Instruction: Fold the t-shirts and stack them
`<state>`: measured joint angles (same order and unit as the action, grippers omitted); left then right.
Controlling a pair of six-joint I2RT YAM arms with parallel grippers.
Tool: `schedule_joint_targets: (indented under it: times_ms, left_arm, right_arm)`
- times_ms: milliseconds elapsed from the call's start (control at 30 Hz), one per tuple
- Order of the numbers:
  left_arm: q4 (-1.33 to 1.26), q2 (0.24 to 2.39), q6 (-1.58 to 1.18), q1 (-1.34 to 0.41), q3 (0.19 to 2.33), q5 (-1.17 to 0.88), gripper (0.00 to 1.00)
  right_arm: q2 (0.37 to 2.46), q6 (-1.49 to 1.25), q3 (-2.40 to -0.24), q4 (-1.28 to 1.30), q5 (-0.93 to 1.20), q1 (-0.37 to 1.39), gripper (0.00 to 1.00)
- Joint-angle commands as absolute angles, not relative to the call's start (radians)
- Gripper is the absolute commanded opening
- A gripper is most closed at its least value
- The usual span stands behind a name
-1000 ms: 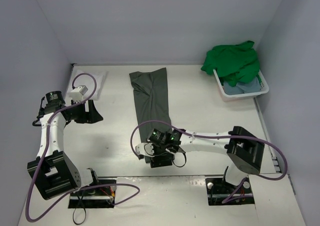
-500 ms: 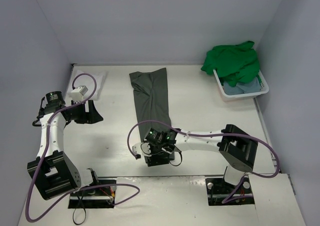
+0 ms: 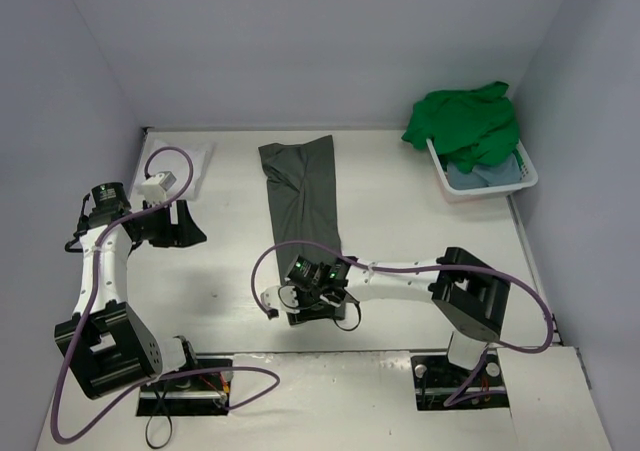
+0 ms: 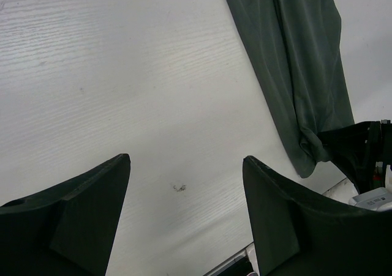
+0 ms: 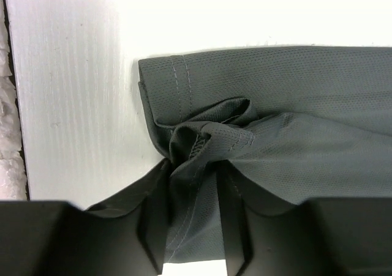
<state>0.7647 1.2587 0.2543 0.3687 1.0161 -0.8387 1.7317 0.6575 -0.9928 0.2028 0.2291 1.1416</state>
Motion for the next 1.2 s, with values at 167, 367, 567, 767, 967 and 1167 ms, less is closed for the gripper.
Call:
schedule_joint_targets:
  times_ms: [167,367,567,767,967,1167]
  left_arm:
    - [0.772,1.233,0.281,0.376,1.060,-0.879,0.68]
    - [0.775,1.244,0.281,0.376,1.062,-0.877,0.68]
    - [0.773,1.246,0.282,0.374,1.062,-0.874,0.68]
    - [0.775,1.249,0.284,0.374,1.063,-0.874,0.68]
    - [0.776,1.253,0.284,0.374,1.062,-0.873,0.68]
    - [0.778,1.255,0.287,0.374,1.062,-0.873,0.68]
  right_arm:
    - [1.727,0.675,-1.017,0.285,0.216,1.147,0.07]
    - [1.660,0.678,-1.037,0.347,0.219,1.161,0.00]
    - [1.563,0.692,-1.072,0.406,0.255,1.183,0.00]
    - [1.490,0.703,-1.106,0.433,0.279,1.201,0.00]
    - [1.482,0.745,-1.150,0.433,0.247,1.189,0.00]
    - [1.549,0.813,-1.216,0.431,0.279,1.085,0.00]
